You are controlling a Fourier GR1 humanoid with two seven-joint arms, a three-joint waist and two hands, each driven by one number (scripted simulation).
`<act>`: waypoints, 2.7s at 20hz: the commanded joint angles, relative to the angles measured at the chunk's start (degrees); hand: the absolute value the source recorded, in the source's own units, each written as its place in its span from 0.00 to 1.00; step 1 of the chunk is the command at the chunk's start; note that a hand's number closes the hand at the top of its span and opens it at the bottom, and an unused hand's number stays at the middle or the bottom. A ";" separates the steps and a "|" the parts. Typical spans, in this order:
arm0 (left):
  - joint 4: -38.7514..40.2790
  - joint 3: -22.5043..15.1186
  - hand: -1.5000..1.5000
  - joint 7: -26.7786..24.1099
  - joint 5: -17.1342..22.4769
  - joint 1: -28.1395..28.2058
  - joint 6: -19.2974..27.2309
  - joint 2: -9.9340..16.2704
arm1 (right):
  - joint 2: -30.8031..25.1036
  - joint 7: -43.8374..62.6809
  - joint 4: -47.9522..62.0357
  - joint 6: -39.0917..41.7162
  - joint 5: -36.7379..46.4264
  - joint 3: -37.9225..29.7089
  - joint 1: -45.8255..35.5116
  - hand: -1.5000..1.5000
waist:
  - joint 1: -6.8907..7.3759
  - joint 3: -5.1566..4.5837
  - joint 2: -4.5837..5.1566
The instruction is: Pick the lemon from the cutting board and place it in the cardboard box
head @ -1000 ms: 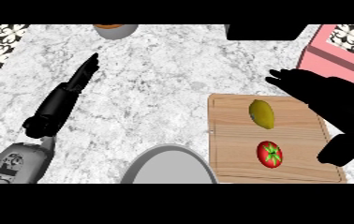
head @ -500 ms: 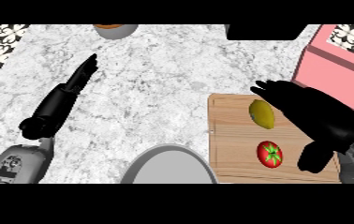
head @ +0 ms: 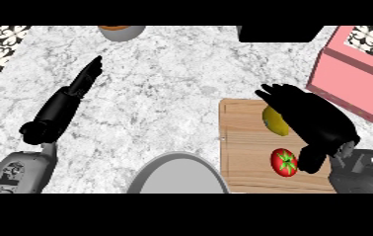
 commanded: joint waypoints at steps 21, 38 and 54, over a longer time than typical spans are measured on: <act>-0.76 3.40 0.50 1.11 -7.17 -0.89 -2.29 -7.21 | 8.89 -10.81 16.23 -1.86 15.72 -3.96 -3.28 0.00 | 0.02 -0.01 0.00; 2.39 7.79 0.50 -1.54 -7.12 -1.85 -6.33 -7.00 | 9.38 -26.62 31.50 -17.55 24.55 -3.64 -2.83 1.00 | -0.04 0.00 0.08; -3.81 5.55 0.50 1.82 -9.90 1.01 -5.58 -8.92 | 14.86 -42.17 26.38 -25.62 16.74 -5.28 1.48 1.00 | 0.09 0.02 -0.08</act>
